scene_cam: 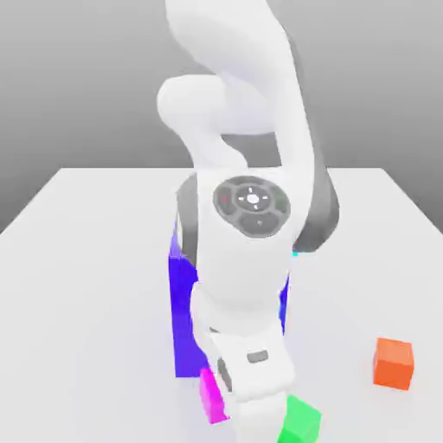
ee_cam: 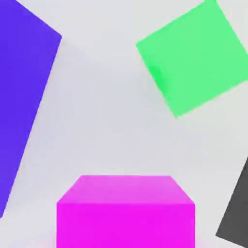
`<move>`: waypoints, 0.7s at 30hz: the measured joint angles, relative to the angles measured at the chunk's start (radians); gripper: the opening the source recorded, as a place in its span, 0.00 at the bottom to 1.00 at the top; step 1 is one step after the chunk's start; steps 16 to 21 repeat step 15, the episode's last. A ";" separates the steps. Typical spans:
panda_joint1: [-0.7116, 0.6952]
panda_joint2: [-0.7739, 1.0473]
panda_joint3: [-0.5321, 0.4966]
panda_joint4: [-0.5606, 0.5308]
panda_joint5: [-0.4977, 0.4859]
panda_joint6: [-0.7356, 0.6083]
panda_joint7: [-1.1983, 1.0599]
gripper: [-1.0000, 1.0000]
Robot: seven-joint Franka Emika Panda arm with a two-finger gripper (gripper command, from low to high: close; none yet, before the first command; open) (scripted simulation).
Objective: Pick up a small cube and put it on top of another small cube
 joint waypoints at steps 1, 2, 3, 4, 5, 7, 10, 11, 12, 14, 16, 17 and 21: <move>0.002 -0.010 0.016 -0.005 0.001 0.008 -0.035 0.00; 0.004 -0.019 0.032 -0.011 0.002 0.015 -0.070 0.00; 0.005 -0.029 0.049 -0.016 0.004 0.023 -0.105 0.00; 0.008 -0.039 0.065 -0.022 0.007 0.032 -0.142 0.00; 0.010 -0.050 0.082 -0.027 0.010 0.041 -0.179 0.00; -0.003 -0.088 0.113 -0.057 0.065 0.076 -0.273 0.00; 0.005 -0.029 0.102 -0.068 0.036 0.163 -0.273 0.00; 0.016 0.004 0.086 -0.066 0.013 0.194 -0.258 0.00; 0.025 0.035 0.071 -0.064 -0.008 0.221 -0.243 1.00; 0.025 0.035 0.071 -0.064 -0.008 0.221 -0.243 1.00; 0.025 0.035 0.071 -0.064 -0.008 0.221 -0.243 1.00; 0.025 0.035 0.071 -0.064 -0.008 0.221 -0.243 1.00; 0.025 0.035 0.071 -0.064 -0.008 0.221 -0.243 1.00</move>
